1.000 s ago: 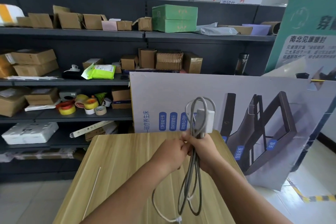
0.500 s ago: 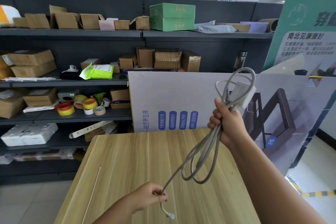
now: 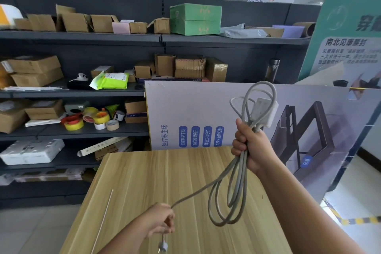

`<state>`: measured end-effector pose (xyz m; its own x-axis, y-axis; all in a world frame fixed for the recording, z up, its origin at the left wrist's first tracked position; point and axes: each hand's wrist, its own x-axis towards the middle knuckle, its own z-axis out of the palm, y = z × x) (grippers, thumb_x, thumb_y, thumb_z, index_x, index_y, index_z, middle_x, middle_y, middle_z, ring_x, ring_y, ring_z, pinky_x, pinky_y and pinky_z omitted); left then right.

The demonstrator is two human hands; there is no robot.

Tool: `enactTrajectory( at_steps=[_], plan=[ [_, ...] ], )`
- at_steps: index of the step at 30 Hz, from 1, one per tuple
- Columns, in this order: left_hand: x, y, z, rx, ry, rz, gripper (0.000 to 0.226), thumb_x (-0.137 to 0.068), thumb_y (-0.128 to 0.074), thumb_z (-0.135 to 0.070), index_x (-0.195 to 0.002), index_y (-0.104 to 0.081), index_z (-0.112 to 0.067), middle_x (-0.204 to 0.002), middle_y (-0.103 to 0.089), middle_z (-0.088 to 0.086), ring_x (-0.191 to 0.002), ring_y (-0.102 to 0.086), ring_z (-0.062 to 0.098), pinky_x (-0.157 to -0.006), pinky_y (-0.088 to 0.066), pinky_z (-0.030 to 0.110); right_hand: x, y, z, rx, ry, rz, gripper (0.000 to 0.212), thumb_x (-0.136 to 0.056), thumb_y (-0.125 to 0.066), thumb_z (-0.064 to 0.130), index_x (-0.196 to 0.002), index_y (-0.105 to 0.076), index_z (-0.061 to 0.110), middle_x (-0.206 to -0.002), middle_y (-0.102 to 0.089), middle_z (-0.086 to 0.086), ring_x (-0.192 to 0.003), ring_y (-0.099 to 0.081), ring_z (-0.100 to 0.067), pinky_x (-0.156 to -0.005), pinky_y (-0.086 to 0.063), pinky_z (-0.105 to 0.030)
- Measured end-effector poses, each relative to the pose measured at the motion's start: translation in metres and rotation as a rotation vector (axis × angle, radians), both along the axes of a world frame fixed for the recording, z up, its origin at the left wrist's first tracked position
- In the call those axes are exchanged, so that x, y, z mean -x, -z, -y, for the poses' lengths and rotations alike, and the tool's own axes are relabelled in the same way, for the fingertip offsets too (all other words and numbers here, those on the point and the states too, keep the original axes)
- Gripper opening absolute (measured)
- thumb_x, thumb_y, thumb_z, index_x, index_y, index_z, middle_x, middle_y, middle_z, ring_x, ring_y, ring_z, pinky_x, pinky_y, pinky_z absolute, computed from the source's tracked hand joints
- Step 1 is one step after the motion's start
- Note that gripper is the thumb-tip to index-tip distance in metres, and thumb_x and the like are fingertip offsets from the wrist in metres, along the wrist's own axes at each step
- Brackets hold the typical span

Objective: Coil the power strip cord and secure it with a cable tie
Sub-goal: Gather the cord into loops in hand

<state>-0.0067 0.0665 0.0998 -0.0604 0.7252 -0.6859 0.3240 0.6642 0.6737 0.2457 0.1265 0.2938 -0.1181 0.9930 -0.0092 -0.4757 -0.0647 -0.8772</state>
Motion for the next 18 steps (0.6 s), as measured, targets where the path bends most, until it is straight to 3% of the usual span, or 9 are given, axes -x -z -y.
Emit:
enactTrajectory(
  at_steps=[2,5,8,10,12,15,18],
  plan=[
    [0.003,-0.006,-0.003,-0.019,-0.147,0.086,0.016,-0.08,-0.049,-0.011,-0.078,-0.062,-0.003,-0.069,-0.067,0.019,-0.047,-0.061,0.025,-0.046,-0.048,0.027,0.0,0.0,0.001,0.02,-0.017,0.013,0.027,-0.091,-0.063,0.027,-0.074,-0.044,0.019,-0.051,-0.036,0.004,-0.039,-0.033,-0.008,-0.038,-0.033,-0.022],
    [0.01,-0.016,-0.013,-0.207,-0.24,0.103,0.03,-0.097,-0.047,-0.018,-0.077,-0.064,-0.003,-0.084,-0.071,0.022,-0.053,-0.063,0.023,-0.043,-0.046,0.024,0.0,0.007,0.002,0.054,-0.023,0.105,0.024,-0.09,-0.066,0.026,-0.076,-0.048,0.018,-0.053,-0.037,0.003,-0.041,-0.034,-0.009,-0.039,-0.034,-0.022],
    [0.002,-0.041,-0.016,-0.439,-0.282,0.242,0.02,-0.097,-0.048,0.0,-0.1,-0.066,-0.008,-0.105,-0.071,0.014,-0.077,-0.073,0.03,-0.067,-0.059,0.031,0.003,0.019,0.001,0.099,-0.013,0.179,0.023,-0.089,-0.069,0.023,-0.077,-0.051,0.016,-0.056,-0.041,0.001,-0.044,-0.038,-0.011,-0.041,-0.037,-0.024],
    [-0.009,-0.062,-0.016,-0.567,-0.322,0.405,0.04,-0.095,-0.049,0.004,-0.119,-0.056,-0.028,-0.109,-0.072,0.008,-0.089,-0.073,0.035,-0.075,-0.061,0.04,0.007,0.029,0.0,0.116,-0.009,0.168,0.021,-0.087,-0.07,0.016,-0.077,-0.052,0.014,-0.057,-0.045,0.001,-0.044,-0.042,-0.01,-0.041,-0.04,-0.023],
    [-0.024,-0.085,-0.014,-0.652,-0.301,0.455,0.053,-0.096,-0.05,0.001,-0.125,-0.047,-0.043,-0.11,-0.073,0.002,-0.092,-0.073,0.032,-0.077,-0.06,0.042,0.011,0.037,-0.001,0.13,-0.01,0.124,0.021,-0.085,-0.07,0.005,-0.079,-0.052,0.013,-0.059,-0.049,0.001,-0.046,-0.045,-0.01,-0.041,-0.042,-0.021],
    [-0.047,-0.108,-0.009,-0.755,-0.247,0.423,0.036,-0.098,-0.049,-0.005,-0.126,-0.056,-0.025,-0.116,-0.07,0.001,-0.095,-0.073,0.022,-0.075,-0.06,0.036,0.02,0.046,0.0,0.131,-0.018,0.124,0.021,-0.084,-0.069,-0.002,-0.08,-0.053,0.011,-0.065,-0.049,-0.004,-0.049,-0.048,-0.012,-0.041,-0.041,-0.02],
    [-0.068,-0.122,-0.008,-0.819,-0.172,0.404,0.031,-0.095,-0.056,-0.007,-0.12,-0.063,-0.024,-0.106,-0.074,-0.002,-0.095,-0.073,0.02,-0.075,-0.06,0.033,0.033,0.049,0.005,0.123,-0.067,0.136,0.013,-0.083,-0.072,0.005,-0.089,-0.061,0.002,-0.076,-0.059,-0.012,-0.06,-0.059,-0.018,-0.047,-0.049,-0.024]
  ],
)
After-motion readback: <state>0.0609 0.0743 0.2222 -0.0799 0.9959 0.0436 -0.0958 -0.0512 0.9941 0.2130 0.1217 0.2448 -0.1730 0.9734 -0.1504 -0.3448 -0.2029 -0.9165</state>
